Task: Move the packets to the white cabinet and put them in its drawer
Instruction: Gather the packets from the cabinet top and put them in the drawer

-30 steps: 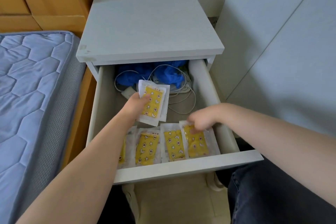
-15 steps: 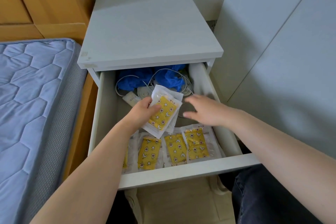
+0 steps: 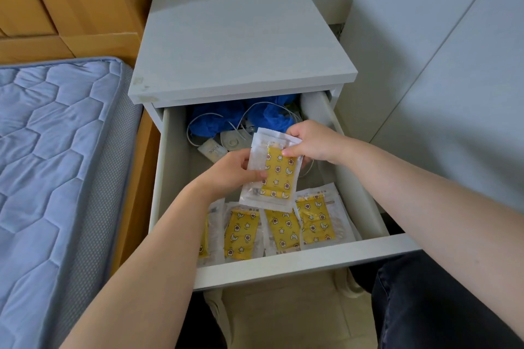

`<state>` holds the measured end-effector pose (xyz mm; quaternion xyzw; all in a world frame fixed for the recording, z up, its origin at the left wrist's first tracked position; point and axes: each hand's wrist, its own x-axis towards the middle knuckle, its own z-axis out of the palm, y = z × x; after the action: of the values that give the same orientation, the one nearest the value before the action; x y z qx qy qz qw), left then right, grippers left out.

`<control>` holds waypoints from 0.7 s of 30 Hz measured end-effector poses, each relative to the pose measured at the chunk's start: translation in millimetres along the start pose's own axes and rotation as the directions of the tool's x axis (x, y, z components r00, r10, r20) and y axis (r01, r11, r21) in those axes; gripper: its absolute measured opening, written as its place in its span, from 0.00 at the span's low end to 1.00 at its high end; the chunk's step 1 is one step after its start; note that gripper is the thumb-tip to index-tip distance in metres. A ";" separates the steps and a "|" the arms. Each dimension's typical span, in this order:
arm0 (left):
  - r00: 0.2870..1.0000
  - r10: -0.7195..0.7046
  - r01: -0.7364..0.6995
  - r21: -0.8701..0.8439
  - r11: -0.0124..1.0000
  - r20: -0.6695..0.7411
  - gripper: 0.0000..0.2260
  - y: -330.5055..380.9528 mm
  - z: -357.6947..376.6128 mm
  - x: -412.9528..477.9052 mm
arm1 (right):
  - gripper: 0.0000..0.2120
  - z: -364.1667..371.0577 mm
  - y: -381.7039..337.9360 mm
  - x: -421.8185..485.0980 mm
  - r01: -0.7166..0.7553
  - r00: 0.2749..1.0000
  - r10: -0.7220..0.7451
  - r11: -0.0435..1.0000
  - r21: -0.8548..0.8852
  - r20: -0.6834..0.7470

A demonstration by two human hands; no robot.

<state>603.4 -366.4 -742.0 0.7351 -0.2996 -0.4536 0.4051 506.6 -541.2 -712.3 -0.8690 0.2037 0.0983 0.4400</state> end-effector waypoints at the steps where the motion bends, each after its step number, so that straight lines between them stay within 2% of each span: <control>1: 0.999 -0.030 0.032 -0.037 0.999 0.043 0.10 -0.8 -3.8 -1.0 | 0.06 -0.2 -0.3 -0.2 -0.008 1.000 0.008 1.000 -0.009 0.025; 4: 0.989 -0.085 0.098 -0.109 0.989 0.121 0.11 -4.7 -15.0 -2.2 | 0.02 7.4 0.3 -2.4 -0.037 0.986 0.051 0.995 -0.092 0.161; 6: 0.991 -0.100 0.104 -0.036 0.994 0.090 0.11 -7.4 -17.0 -2.3 | 0.04 23.1 0.9 -6.3 -0.026 0.966 0.084 0.973 -0.231 0.244; 9: 0.989 -0.128 0.100 0.301 0.948 0.077 0.09 -10.7 -8.5 -0.8 | 0.15 50.9 6.0 -9.3 -0.028 0.969 0.121 0.920 -0.391 0.215; 11: 0.988 -0.139 0.084 0.536 0.840 0.063 0.12 -11.6 -1.7 0.5 | 0.14 61.7 8.0 -11.2 0.014 0.975 0.098 0.869 -0.495 0.199; 12: 0.988 -0.143 0.069 0.633 0.771 0.066 0.17 -11.7 1.2 0.9 | 0.14 64.5 9.1 -11.3 0.046 0.975 0.083 0.834 -0.550 0.207; 14: 0.972 -0.204 0.046 0.761 0.647 0.115 0.32 -11.6 6.2 1.2 | 0.19 67.6 11.9 -11.5 0.106 0.969 0.062 0.772 -0.627 0.239; 15: 0.956 -0.254 0.043 0.788 0.614 0.146 0.36 -12.3 7.6 1.2 | 0.23 68.6 14.2 -11.3 0.112 0.964 0.071 0.767 -0.632 0.257; 16: 0.934 -0.306 0.041 0.798 0.601 0.183 0.36 -12.9 8.7 0.9 | 0.27 69.3 16.2 -11.8 0.094 0.955 0.103 0.785 -0.612 0.279; 18: 0.883 -0.400 0.044 0.805 0.591 0.246 0.31 -17.5 11.9 1.6 | 0.33 71.7 20.2 -11.6 0.048 0.923 0.183 0.819 -0.572 0.339; 21: 0.853 -0.447 0.042 0.819 0.573 0.269 0.30 -18.5 13.8 0.1 | 0.36 75.9 21.5 -11.1 0.097 0.893 0.210 0.772 -0.628 0.397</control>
<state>592.2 -361.8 -761.6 0.7459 -0.4443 -0.4838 -0.1101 487.8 -488.5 -769.0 -0.9125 0.0791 0.3708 0.1535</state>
